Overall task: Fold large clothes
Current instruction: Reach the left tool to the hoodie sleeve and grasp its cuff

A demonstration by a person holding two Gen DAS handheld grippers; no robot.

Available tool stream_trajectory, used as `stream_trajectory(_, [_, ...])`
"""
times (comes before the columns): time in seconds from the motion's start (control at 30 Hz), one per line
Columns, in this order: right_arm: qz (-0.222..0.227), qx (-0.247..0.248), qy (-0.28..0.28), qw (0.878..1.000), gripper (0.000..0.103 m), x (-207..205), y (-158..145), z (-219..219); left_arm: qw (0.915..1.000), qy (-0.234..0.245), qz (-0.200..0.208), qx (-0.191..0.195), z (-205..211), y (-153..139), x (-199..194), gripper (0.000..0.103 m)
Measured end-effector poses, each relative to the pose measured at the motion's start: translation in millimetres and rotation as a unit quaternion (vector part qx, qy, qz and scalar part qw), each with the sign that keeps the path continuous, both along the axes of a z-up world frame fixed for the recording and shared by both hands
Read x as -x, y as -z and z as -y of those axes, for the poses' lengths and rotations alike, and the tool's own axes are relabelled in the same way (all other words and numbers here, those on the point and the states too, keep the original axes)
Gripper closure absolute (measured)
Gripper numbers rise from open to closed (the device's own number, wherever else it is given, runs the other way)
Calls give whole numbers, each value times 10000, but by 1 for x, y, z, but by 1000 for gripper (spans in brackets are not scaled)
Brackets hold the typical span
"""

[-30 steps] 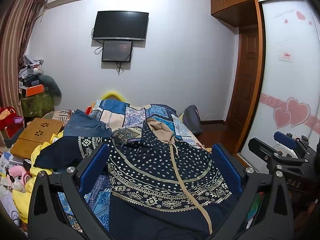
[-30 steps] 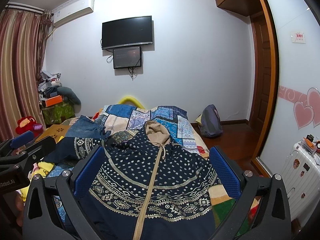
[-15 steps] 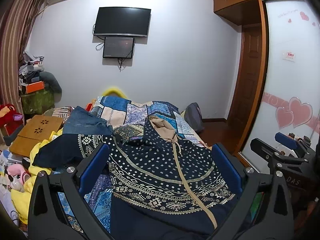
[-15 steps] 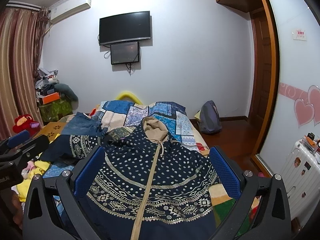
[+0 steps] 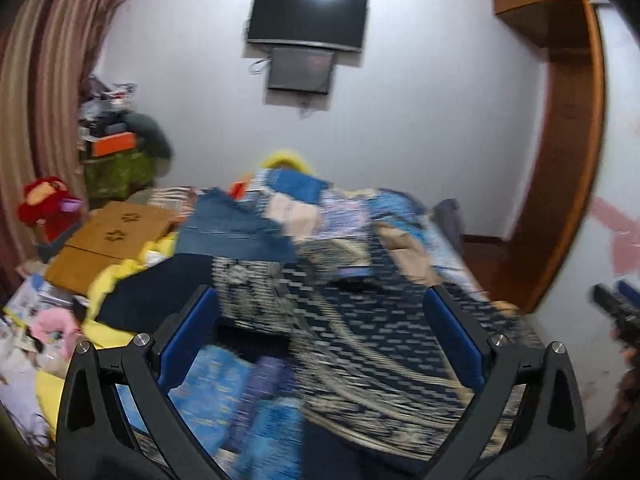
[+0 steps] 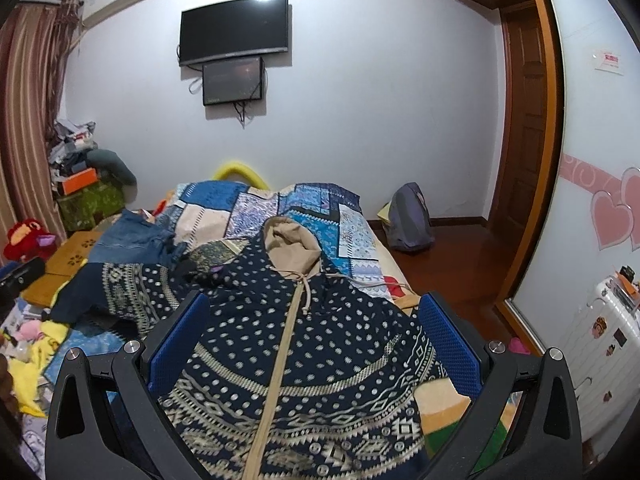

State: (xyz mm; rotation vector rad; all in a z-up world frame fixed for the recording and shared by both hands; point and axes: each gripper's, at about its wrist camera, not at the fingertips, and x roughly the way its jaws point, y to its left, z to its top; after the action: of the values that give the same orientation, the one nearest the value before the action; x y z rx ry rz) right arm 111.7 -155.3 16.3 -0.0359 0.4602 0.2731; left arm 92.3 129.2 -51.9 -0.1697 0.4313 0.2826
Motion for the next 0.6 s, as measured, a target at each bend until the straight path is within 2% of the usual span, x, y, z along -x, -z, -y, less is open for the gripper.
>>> stream_trajectory(0.07, [-67, 28, 13, 10000, 0, -13, 4, -4, 9997, -163, -151, -38, -23, 10, -10, 0])
stream_trajectory(0.27, [-515, 215, -51, 9984, 0, -61, 29, -20, 9963, -532, -416, 540, -106, 61, -33, 0])
stream_trajectory(0.37, [-933, 342, 59, 9950, 0, -84, 52, -27, 9905, -676, -876, 820, -139, 93, -46, 0])
stream_trajectory(0.47, [-1444, 377, 14, 9888, 0, -98, 79, -33, 9803, -710, -1228, 1376, -170, 128, -58, 0])
stream_trajectory(0.53, [-1654, 437, 12, 9852, 0, -103, 90, -35, 9693, -682, -1395, 1908, -192, 149, -63, 0])
stream_trajectory(0.6, [-1765, 575, 26, 9826, 0, -106, 99, -39, 9544, -604, -1403, 2567, -209, 167, -65, 0])
